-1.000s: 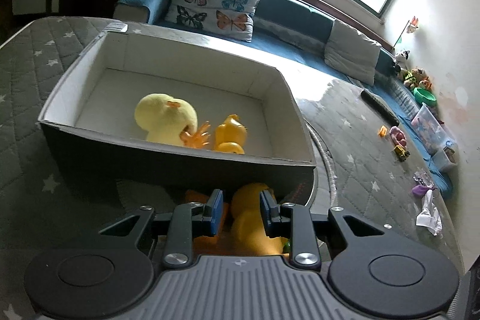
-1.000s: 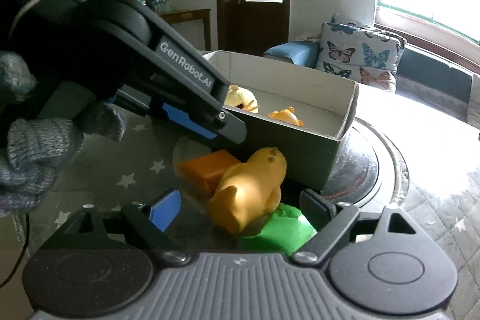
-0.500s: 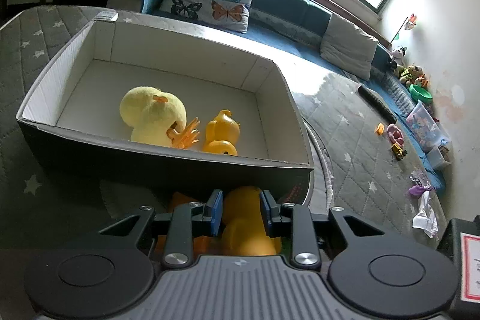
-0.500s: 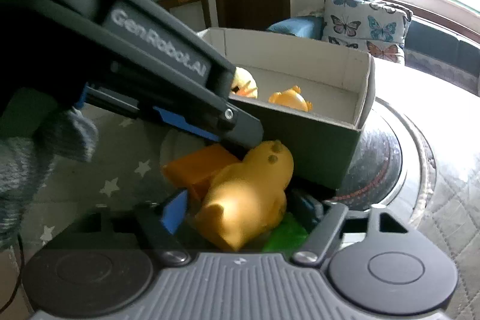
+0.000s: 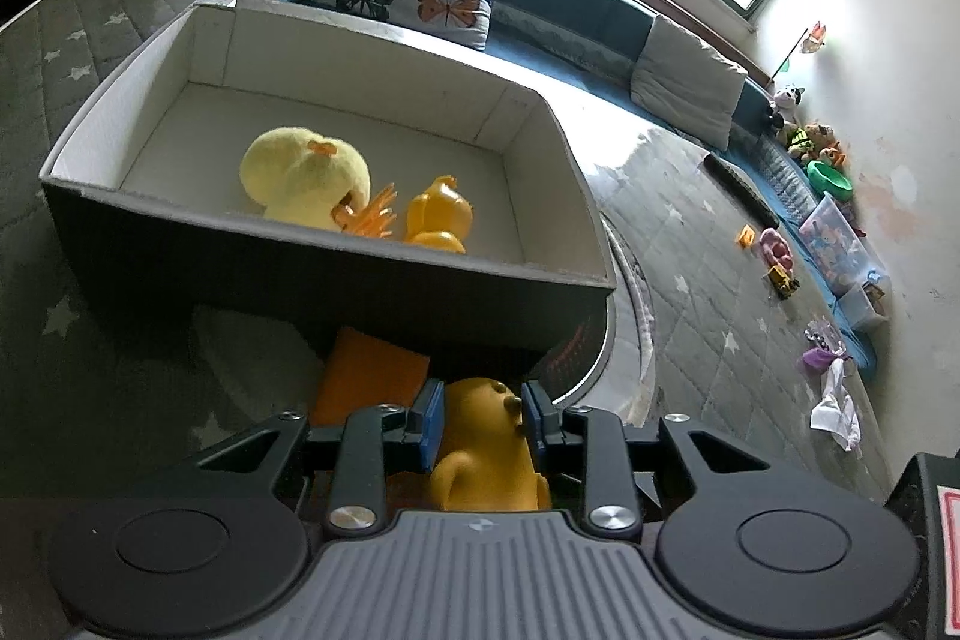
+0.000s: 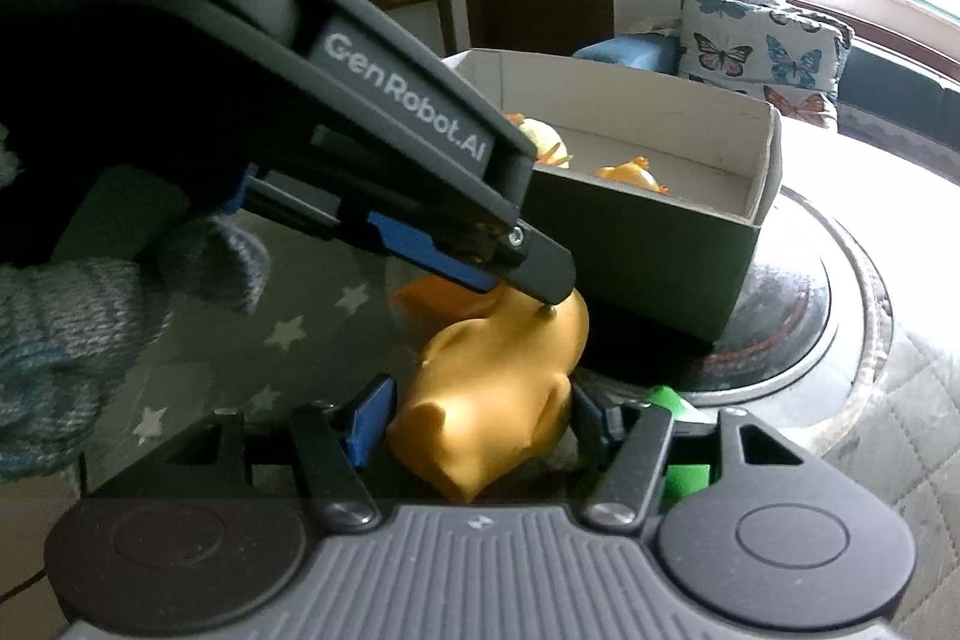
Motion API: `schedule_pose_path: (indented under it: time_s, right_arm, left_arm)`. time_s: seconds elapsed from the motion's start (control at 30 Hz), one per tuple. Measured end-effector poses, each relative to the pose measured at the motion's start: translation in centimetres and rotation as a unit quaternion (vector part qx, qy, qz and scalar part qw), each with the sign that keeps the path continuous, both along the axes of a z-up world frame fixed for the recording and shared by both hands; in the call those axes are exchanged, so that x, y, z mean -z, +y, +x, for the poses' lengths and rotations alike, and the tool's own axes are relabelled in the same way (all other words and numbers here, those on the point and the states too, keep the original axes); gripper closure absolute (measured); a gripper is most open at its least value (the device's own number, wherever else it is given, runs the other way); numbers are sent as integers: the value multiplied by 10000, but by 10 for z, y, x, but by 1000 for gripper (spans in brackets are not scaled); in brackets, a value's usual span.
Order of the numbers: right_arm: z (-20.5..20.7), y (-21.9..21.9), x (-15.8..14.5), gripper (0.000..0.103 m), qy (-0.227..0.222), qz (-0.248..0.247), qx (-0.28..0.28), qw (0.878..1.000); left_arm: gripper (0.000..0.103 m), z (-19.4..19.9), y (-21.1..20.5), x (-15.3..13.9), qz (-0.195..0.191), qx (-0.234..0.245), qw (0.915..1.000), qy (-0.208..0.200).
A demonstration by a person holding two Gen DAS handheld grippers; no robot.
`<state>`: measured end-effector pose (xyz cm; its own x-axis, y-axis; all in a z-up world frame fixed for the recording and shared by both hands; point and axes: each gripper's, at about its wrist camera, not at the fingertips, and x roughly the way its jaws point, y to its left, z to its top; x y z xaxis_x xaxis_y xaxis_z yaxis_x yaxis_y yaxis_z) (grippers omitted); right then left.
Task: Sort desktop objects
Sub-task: 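Close the right tool around the large orange-yellow duck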
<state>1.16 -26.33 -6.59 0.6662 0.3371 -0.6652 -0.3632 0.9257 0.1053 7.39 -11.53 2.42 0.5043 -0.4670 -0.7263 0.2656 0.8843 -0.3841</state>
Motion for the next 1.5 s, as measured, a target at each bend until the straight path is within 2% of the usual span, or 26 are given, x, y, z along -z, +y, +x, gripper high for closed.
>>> schedule_pose_path:
  time_s: [0.2, 0.4, 0.63, 0.9, 1.33, 1.5]
  right_arm:
    - [-12, 5, 1, 40, -21, -113, -81, 9999]
    - [-13, 10, 1, 40, -75, -206, -94, 9997]
    - [-12, 13, 2, 39, -58, -210, -85, 9997]
    - [-11, 8, 4, 40, 32, -33, -13, 10000]
    - [-15, 3, 2, 42, 23, 117, 135, 9998]
    - [-22, 0, -7, 42, -66, 133, 100, 9998]
  left_arm:
    - [66, -12, -2, 2, 23, 44, 10000, -32]
    - [63, -15, -6, 6, 213, 49, 9998, 31]
    - [55, -1, 3, 17, -163, -135, 9983, 552]
    - [55, 6, 6, 21, -247, -294, 9960, 810]
    - [56, -2, 3, 20, -232, -402, 9961, 744]
    - [56, -6, 6, 10, -366, -449, 9955, 755]
